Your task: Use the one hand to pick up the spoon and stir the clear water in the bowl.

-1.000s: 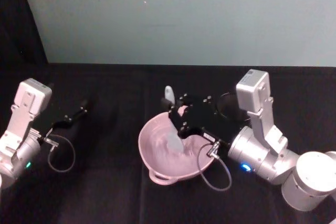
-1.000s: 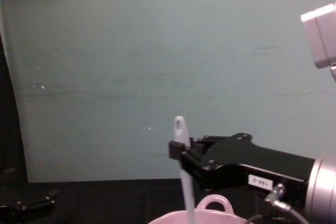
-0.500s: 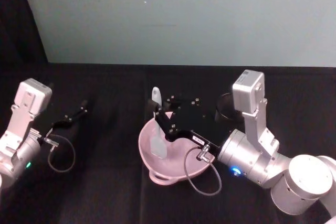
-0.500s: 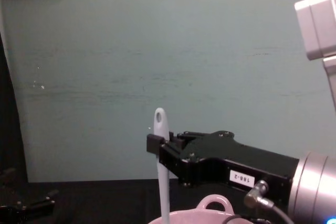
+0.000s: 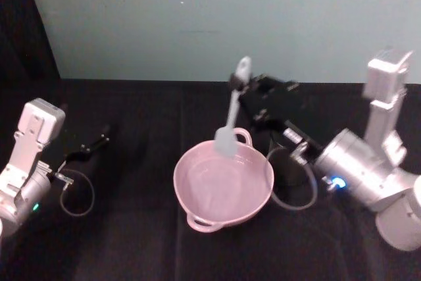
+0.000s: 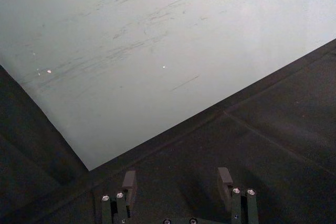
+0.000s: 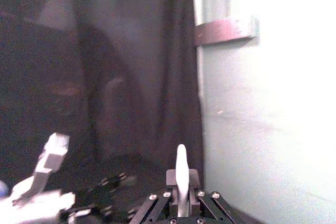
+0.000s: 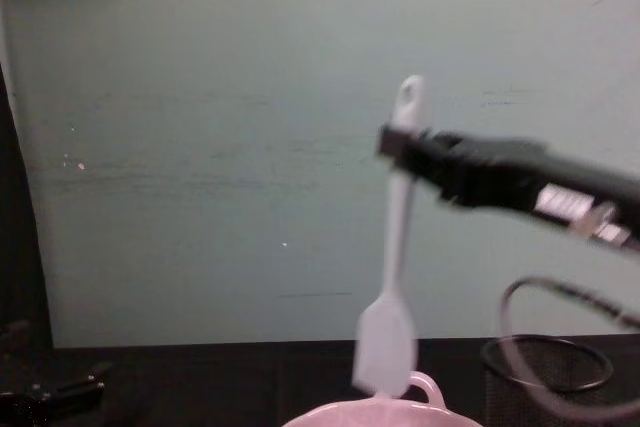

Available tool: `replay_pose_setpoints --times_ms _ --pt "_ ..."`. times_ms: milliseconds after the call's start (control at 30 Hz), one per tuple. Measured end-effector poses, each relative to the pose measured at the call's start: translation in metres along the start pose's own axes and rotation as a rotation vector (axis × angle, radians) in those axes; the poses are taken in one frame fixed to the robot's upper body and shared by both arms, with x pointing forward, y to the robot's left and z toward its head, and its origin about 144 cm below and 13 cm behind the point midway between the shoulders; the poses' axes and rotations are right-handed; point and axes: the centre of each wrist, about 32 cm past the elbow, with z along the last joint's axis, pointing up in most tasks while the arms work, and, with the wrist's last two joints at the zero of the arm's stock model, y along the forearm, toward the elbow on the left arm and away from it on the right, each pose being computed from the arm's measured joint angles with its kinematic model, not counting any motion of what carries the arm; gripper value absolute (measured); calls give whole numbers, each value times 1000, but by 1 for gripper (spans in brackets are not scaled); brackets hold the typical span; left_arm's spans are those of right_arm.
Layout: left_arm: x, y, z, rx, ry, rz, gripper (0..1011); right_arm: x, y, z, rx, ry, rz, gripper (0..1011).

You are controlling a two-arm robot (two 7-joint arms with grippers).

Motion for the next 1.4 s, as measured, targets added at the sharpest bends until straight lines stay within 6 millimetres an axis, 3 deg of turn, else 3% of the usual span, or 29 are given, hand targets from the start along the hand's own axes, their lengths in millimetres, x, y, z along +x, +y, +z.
replay_pose_setpoints --times_ms 267,533,833,1400 --pt "0 0 0 0 0 0 1005 33 -22 34 -24 -30 -114 119" --pt "0 0 0 0 0 0 1005 57 -37 44 -52 -28 -179 119" --pt "0 0 0 0 0 0 1005 73 -40 38 -79 -8 -200 119" --pt "0 0 0 0 0 0 1005 86 -43 -5 -107 128 -215 119"
